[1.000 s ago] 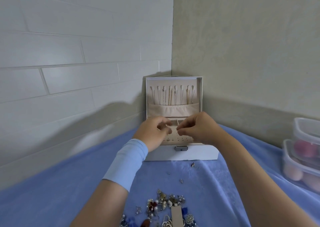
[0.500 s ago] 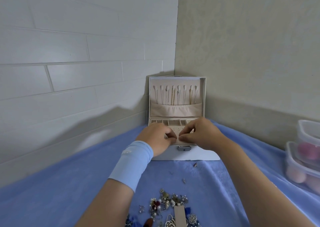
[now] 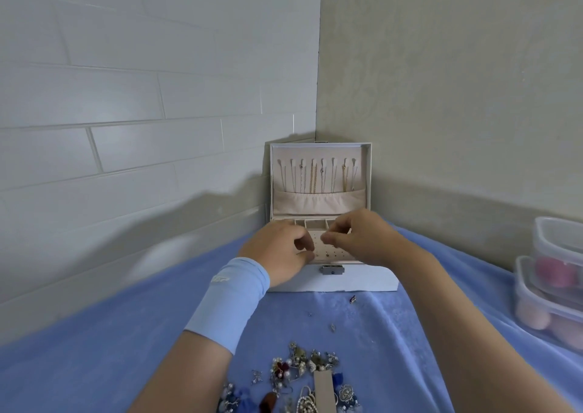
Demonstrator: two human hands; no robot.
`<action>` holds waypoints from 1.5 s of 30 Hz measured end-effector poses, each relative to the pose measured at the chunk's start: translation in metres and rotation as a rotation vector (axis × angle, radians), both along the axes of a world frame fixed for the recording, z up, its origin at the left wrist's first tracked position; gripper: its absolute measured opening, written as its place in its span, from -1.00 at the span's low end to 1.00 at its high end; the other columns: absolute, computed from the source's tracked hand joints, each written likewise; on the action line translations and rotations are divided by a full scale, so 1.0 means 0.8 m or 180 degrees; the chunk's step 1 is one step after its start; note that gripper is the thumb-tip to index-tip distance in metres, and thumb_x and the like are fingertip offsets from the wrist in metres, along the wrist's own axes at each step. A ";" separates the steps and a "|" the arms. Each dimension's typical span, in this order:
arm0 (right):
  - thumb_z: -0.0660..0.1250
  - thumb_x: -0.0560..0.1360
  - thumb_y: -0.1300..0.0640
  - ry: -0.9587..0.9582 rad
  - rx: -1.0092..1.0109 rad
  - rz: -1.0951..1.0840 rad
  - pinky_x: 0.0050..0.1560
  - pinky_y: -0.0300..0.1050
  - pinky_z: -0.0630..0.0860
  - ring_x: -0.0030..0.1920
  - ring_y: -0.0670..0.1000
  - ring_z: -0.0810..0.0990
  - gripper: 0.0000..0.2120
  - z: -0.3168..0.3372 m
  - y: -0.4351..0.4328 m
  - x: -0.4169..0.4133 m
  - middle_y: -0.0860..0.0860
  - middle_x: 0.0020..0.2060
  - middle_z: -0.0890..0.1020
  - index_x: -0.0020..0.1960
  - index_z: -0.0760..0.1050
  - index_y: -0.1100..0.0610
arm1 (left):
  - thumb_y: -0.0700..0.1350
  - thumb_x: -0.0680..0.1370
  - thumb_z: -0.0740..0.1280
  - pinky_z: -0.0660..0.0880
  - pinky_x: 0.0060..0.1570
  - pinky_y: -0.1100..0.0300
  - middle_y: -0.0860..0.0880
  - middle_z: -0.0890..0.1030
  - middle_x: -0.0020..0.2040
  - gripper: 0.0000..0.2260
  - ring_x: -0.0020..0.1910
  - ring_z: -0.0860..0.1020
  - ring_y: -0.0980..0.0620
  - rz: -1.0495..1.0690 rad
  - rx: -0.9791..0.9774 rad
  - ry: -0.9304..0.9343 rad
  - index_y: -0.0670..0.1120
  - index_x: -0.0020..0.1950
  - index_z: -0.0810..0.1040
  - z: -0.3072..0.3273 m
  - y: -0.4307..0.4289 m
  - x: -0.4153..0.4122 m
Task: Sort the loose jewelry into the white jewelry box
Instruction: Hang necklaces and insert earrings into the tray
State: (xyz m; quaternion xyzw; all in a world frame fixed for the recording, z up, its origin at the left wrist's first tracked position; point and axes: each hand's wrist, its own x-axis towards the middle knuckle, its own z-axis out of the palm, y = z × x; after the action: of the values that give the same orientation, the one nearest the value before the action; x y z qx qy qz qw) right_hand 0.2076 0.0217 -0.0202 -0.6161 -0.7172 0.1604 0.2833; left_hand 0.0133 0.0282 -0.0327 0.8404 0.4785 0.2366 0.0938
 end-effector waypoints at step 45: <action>0.52 0.42 0.07 -0.0582 -0.0122 -0.0176 -0.37 -0.23 0.59 -0.35 -0.12 0.62 -0.98 0.002 -0.003 0.010 -0.14 -0.32 0.68 -0.18 0.71 -0.02 | -0.16 0.53 0.41 0.42 -0.38 0.42 0.08 0.67 -0.24 -0.89 -0.40 0.56 0.17 -0.0066 -0.0860 -0.1276 0.04 -0.08 0.70 0.008 0.010 0.022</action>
State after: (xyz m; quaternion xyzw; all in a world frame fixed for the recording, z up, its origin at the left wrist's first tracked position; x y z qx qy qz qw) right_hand 0.2160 0.0196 -0.0187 -0.6531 -0.7196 0.1094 0.2092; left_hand 0.0308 0.0359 -0.0261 0.7613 0.4690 0.3316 0.3010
